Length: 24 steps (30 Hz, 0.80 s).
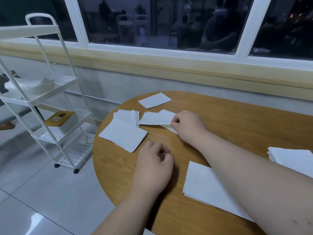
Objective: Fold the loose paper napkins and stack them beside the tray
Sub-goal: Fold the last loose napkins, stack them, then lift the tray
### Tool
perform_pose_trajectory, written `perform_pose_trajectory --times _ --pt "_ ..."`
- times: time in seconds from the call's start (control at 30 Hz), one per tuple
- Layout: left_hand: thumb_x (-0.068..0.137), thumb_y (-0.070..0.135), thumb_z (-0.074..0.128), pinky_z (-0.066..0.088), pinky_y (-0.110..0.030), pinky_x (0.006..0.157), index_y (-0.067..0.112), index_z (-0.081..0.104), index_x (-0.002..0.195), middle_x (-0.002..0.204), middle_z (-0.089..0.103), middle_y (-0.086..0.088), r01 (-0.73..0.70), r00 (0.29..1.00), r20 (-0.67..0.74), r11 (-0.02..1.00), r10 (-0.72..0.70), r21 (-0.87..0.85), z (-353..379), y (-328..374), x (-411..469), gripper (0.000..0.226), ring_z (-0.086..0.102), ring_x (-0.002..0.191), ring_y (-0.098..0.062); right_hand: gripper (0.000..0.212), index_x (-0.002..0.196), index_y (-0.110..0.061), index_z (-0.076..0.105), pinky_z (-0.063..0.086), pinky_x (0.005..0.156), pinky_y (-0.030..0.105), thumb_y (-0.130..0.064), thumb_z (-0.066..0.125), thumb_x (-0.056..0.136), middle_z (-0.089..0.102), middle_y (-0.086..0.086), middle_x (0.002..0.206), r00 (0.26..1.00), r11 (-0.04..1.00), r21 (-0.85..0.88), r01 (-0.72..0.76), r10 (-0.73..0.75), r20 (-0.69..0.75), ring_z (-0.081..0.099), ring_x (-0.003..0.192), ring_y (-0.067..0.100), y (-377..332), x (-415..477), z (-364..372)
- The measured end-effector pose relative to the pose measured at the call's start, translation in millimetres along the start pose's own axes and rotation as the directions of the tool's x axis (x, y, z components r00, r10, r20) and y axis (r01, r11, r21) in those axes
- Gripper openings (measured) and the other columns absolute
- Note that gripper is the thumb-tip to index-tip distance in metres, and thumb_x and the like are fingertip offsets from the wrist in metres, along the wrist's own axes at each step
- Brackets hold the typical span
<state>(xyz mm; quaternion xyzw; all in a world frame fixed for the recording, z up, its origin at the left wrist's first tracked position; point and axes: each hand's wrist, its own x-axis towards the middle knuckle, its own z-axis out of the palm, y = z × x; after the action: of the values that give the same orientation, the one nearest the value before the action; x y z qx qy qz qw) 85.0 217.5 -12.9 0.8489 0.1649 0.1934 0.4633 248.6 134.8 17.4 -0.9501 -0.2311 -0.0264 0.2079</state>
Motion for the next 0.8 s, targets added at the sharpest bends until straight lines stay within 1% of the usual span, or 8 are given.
perform_pose_trajectory --times 0.13,0.27,0.33,0.47,0.53,0.67,0.73,0.8 --pt "0.087 0.021 0.060 0.040 -0.016 0.070 0.029 0.062 0.077 0.092 0.053 0.014 -0.010 1.000 -0.001 1.000 0.010 0.012 -0.2 1.6 -1.0 0.013 0.051 0.087 0.003 0.021 0.075 -0.024 0.068 0.055 0.077 0.038 -0.025 0.061 0.095 0.065 -0.012 0.086 0.999 1.000 -0.006 0.007 -0.006 0.031 0.061 0.086 0.015 3.8 -7.7 -9.1" --pt "0.087 0.021 0.060 0.041 -0.019 0.071 0.030 0.062 0.077 0.091 0.053 0.014 -0.017 1.000 0.005 0.999 0.017 0.035 -0.9 2.3 -2.4 0.014 0.051 0.086 0.002 0.017 0.080 -0.023 0.069 0.052 0.078 0.035 -0.032 0.066 0.094 0.055 -0.019 0.080 0.994 0.999 -0.022 0.030 -0.028 0.102 0.058 0.086 0.012 10.0 -16.0 -12.0" --pt "0.087 0.022 0.060 0.041 -0.019 0.071 0.031 0.062 0.076 0.090 0.053 0.014 -0.017 1.000 0.011 0.999 0.017 0.046 -0.4 1.9 -2.1 0.014 0.052 0.085 0.000 0.019 0.079 -0.022 0.068 0.051 0.076 0.034 -0.036 0.069 0.092 0.054 -0.018 0.081 0.993 0.999 -0.024 0.031 -0.028 0.115 0.056 0.084 0.011 12.7 -19.6 -13.1" --pt "0.087 0.023 0.060 0.041 -0.019 0.070 0.031 0.062 0.076 0.090 0.053 0.014 -0.016 1.000 0.012 0.998 0.015 0.054 0.3 1.8 -1.2 0.013 0.053 0.085 -0.001 0.022 0.078 -0.023 0.065 0.049 0.075 0.034 -0.041 0.071 0.090 0.060 -0.014 0.088 0.993 1.000 -0.015 0.023 -0.021 0.118 0.057 0.085 0.013 16.4 -22.5 -15.2" --pt "0.087 0.023 0.059 0.041 -0.019 0.070 0.031 0.061 0.076 0.090 0.053 0.014 -0.016 1.000 0.012 0.998 0.015 0.056 0.3 1.8 -1.0 0.013 0.053 0.085 -0.001 0.025 0.077 -0.022 0.064 0.048 0.072 0.033 -0.043 0.072 0.089 0.061 -0.013 0.088 0.994 1.000 0.006 0.018 -0.018 0.110 0.056 0.083 0.011 17.2 -22.2 -16.6" --pt "0.087 0.023 0.059 0.040 -0.019 0.069 0.031 0.062 0.078 0.090 0.052 0.014 -0.014 1.000 0.013 0.998 0.013 0.061 -0.2 2.4 -1.4 0.013 0.053 0.085 -0.001 0.027 0.075 -0.024 0.061 0.041 0.061 0.031 -0.044 0.072 0.089 0.062 -0.012 0.083 0.996 0.996 0.092 -0.010 0.002 0.088 0.054 0.075 0.009 17.6 -22.5 -20.2" --pt "0.087 0.022 0.059 0.042 -0.020 0.071 0.031 0.062 0.079 0.092 0.052 0.014 -0.016 1.000 0.011 0.998 0.015 0.053 -0.3 1.7 -1.2 0.012 0.053 0.086 -0.001 0.026 0.076 -0.024 0.061 0.043 0.062 0.032 -0.044 0.071 0.090 0.061 -0.011 0.082 0.997 0.992 0.121 -0.022 0.013 0.076 0.054 0.074 0.010 17.0 -25.1 -22.3" --pt "0.088 0.021 0.059 0.045 -0.021 0.077 0.032 0.062 0.087 0.098 0.052 0.015 -0.014 1.000 0.002 0.999 0.014 0.033 0.6 -0.3 -1.0 0.011 0.053 0.089 0.001 0.024 0.078 -0.025 0.061 0.045 0.065 0.034 -0.044 0.070 0.091 0.061 -0.011 0.085 0.999 0.982 0.188 -0.030 0.023 0.040 0.055 0.075 0.012 16.1 -29.6 -26.7"
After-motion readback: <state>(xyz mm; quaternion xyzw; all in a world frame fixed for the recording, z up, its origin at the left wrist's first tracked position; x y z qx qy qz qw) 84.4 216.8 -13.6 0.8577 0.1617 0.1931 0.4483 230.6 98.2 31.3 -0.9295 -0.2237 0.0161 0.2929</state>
